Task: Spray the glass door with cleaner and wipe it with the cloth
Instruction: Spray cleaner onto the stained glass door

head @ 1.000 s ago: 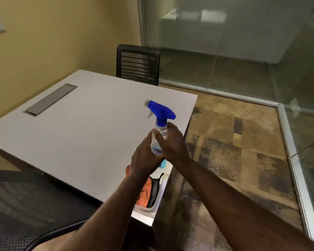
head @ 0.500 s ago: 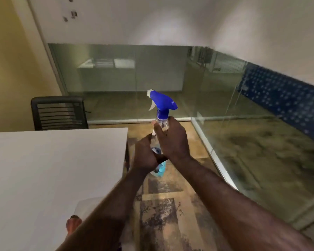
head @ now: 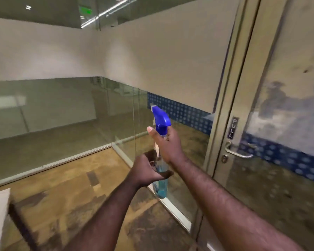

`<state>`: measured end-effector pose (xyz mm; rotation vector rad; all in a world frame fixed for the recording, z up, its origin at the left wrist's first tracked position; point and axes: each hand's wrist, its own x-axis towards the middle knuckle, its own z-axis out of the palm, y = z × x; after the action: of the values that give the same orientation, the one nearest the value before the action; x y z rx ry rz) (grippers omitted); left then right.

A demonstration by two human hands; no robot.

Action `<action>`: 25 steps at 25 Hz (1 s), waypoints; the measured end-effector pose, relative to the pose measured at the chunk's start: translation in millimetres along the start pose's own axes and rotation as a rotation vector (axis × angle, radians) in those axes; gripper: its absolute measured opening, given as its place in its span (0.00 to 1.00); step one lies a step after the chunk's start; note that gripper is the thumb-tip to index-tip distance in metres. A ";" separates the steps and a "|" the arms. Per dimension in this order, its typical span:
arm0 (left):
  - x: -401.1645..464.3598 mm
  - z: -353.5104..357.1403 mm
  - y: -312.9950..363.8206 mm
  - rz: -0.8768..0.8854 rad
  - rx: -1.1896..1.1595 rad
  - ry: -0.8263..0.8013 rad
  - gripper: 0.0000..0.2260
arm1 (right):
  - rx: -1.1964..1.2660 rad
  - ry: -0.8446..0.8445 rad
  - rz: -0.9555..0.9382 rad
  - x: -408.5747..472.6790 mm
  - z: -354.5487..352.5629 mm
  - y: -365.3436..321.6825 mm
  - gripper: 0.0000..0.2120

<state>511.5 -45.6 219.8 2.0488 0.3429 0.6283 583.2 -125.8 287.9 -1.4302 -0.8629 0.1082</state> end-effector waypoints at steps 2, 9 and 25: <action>21.6 38.7 15.8 0.047 -0.024 -0.072 0.20 | 0.004 0.044 0.018 8.7 -44.6 4.2 0.09; 80.7 166.3 77.2 0.208 -0.106 -0.346 0.20 | -0.133 0.342 0.010 11.4 -188.8 8.4 0.07; 190.3 301.5 219.6 0.561 -0.171 -0.772 0.17 | -0.567 0.803 -0.105 59.5 -356.7 -43.1 0.09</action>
<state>836.5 -284.5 332.7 2.0460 -0.7267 0.1328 811.4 -391.3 388.1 -1.7391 -0.2914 -0.7994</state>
